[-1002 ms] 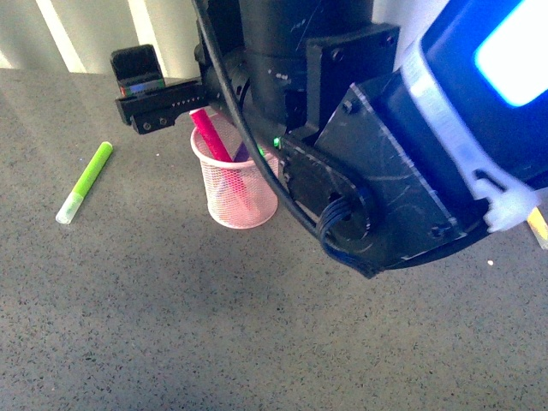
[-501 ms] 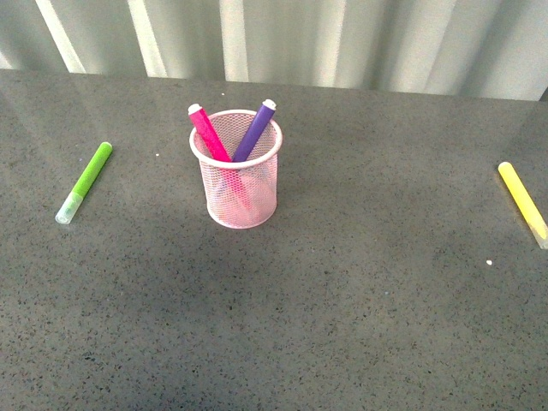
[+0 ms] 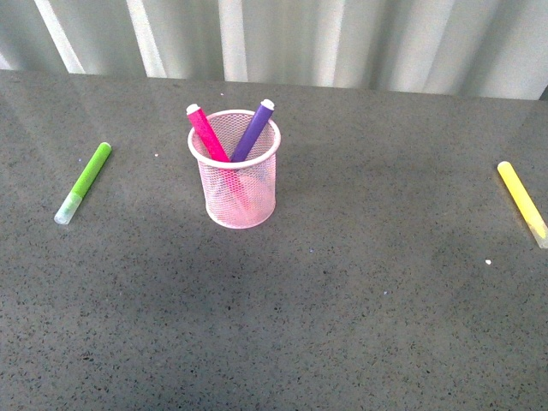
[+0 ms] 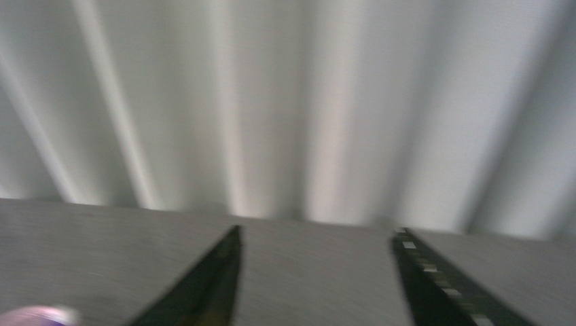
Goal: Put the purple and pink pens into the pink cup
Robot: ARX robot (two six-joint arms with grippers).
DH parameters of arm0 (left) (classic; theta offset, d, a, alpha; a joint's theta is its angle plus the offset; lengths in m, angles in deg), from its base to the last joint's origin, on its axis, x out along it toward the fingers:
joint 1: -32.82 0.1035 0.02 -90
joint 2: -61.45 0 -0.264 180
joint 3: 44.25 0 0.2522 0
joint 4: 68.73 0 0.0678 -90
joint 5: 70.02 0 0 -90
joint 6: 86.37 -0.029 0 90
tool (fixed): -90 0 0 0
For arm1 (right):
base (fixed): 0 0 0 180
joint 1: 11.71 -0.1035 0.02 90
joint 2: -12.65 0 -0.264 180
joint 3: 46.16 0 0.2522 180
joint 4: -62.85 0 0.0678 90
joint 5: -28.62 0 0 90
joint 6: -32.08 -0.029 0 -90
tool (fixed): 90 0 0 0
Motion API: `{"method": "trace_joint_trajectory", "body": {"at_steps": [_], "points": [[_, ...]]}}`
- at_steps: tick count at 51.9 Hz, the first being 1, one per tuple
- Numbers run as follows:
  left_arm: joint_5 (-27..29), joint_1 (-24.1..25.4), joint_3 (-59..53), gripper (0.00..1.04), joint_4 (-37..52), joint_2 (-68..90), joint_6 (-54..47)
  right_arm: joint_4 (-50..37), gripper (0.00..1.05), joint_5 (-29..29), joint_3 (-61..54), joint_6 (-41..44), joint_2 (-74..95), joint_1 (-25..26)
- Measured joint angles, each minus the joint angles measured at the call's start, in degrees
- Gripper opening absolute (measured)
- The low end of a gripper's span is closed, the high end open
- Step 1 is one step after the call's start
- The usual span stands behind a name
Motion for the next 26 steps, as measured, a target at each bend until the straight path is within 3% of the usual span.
{"method": "trace_joint_trajectory", "body": {"at_steps": [10, 26], "points": [[0.04, 0.00, 0.00, 0.98, 0.00, 0.00, 0.00, 1.20, 0.03, 4.94, -8.04, 0.20, -9.55, 4.20], [0.04, 0.00, 0.00, 0.98, 0.00, 0.00, 0.00, 6.67, 0.03, 8.74, -14.25, 0.13, -20.94, 8.33]]}}
